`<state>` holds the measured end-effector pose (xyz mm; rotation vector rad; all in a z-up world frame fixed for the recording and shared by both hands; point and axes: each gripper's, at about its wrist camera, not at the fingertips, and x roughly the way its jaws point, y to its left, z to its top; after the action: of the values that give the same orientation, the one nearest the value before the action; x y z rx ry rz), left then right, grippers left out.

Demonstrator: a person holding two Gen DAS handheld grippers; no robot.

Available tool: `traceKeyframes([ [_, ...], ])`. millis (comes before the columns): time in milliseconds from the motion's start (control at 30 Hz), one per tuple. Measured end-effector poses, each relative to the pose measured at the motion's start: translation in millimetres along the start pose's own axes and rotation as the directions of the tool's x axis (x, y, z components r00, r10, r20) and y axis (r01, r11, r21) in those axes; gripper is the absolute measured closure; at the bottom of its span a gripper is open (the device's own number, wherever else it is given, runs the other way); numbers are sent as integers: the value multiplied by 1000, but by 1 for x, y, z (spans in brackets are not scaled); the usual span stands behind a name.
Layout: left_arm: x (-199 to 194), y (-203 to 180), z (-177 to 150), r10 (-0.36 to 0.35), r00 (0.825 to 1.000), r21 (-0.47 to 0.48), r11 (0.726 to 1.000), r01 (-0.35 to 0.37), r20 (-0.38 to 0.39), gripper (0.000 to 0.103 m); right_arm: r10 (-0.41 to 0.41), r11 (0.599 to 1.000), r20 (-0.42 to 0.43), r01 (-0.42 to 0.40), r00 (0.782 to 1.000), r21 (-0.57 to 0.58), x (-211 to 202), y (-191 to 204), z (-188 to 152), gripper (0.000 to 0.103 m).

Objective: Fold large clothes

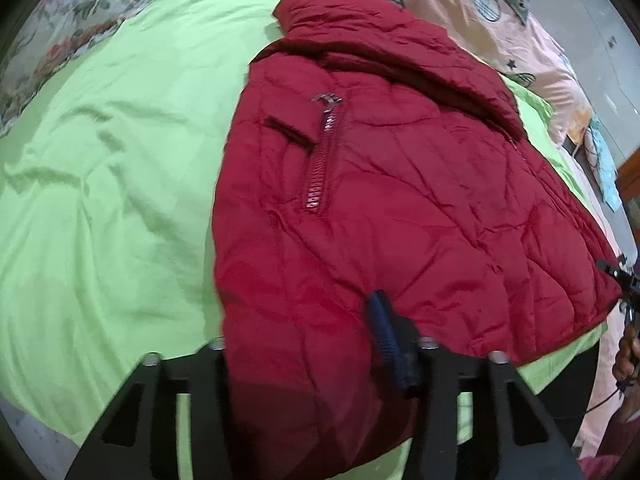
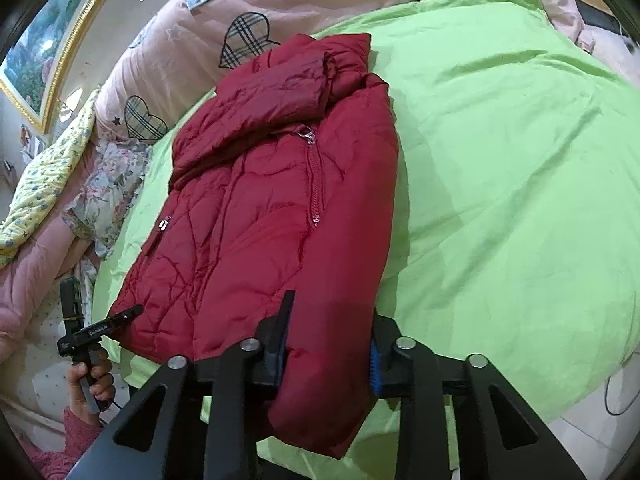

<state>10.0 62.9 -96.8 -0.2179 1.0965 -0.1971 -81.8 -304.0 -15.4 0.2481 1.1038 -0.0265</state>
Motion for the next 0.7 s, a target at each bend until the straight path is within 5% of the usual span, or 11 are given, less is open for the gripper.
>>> traceKeyframes([
  [200,-10,-8,1,-2,1000,13,1000,1,30,81,39,999,27,-39,999,1,-2,-1,1,83],
  [700,-50,-7,-2,-75,988,31,997,71,136,88,112,994,73,-113,991,7,-13,-4,3,84],
])
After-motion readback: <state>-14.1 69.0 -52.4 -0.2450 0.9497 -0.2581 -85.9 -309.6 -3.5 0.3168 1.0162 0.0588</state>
